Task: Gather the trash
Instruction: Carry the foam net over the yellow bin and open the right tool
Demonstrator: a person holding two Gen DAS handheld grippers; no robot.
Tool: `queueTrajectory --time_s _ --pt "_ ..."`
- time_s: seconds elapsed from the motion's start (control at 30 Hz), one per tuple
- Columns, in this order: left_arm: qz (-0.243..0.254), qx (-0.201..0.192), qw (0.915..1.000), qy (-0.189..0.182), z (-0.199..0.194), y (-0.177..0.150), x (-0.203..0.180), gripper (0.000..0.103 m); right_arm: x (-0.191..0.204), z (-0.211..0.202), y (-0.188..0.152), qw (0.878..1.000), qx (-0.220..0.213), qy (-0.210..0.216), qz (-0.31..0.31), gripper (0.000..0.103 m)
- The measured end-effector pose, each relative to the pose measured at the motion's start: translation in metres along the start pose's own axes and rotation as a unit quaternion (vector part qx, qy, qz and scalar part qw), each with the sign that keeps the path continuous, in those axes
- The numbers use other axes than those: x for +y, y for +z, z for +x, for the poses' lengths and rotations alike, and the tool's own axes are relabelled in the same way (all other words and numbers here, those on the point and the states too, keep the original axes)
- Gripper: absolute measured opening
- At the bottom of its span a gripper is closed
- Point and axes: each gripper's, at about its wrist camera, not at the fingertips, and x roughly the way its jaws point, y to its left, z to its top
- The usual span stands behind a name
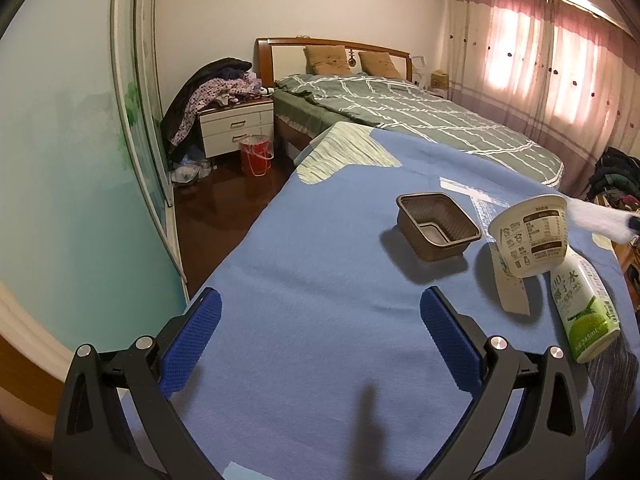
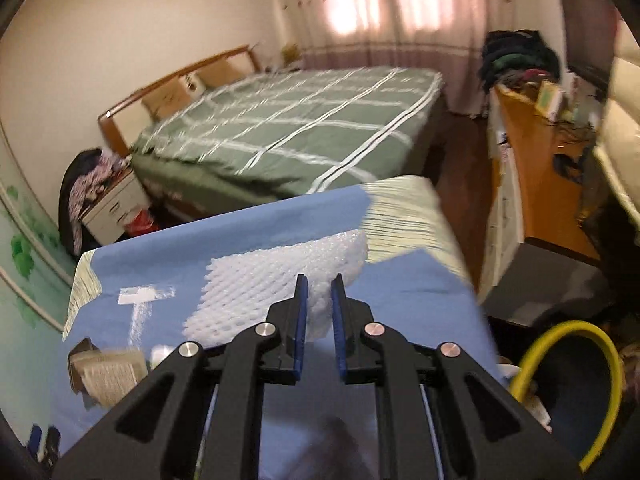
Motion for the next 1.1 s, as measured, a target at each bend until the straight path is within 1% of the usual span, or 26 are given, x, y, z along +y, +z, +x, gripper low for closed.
queueTrajectory --time_s 0.17,0.27,0.37,0.47,0.57,0.67,0.8,0.83,0.87,0.97,1.1 --pt "0.003 -0.003 1.0000 0.001 -0.001 0.000 -0.001 0.098 -0.054 -0.046 -0.039 0.998 -0.030 -0.036 0.044 0.011" --pt "0.006 -0.004 1.0000 0.002 -0.002 0.000 -0.003 0.098 -0.094 -0.073 -0.067 0.993 -0.048 -0.067 0.087 0.012" --pt "0.014 -0.005 0.9999 0.003 -0.003 -0.001 -0.007 0.098 -0.135 -0.098 -0.095 0.983 -0.069 -0.104 0.135 0.012" --pt "0.022 -0.008 0.9997 0.004 -0.005 -0.003 -0.012 0.098 -0.169 -0.117 -0.116 0.973 -0.082 -0.130 0.174 0.012" --pt "0.028 -0.007 0.9996 0.005 -0.006 -0.003 -0.017 0.098 -0.193 -0.130 -0.132 0.963 -0.091 -0.159 0.196 0.012" --pt "0.029 -0.007 0.9995 0.005 -0.008 -0.005 -0.020 0.098 -0.211 -0.129 -0.140 0.956 -0.087 -0.179 0.214 0.014" --pt "0.037 -0.007 0.9993 0.006 -0.009 -0.006 -0.025 0.098 -0.223 -0.119 -0.147 0.949 -0.076 -0.202 0.229 0.021" --pt "0.039 -0.007 0.9992 0.007 -0.009 -0.006 -0.027 0.098 -0.226 -0.118 -0.149 0.948 -0.072 -0.203 0.232 0.029" --pt "0.041 -0.007 0.9991 0.007 -0.009 -0.006 -0.028 0.098 -0.227 -0.116 -0.151 0.948 -0.070 -0.200 0.237 0.034" --pt "0.046 -0.004 0.9989 0.006 -0.009 -0.007 -0.031 0.098 -0.219 -0.116 -0.156 0.951 -0.071 -0.195 0.230 0.034" --pt "0.050 0.003 0.9987 0.004 -0.008 -0.008 -0.035 0.098 -0.195 -0.110 -0.159 0.959 -0.071 -0.183 0.204 0.034"
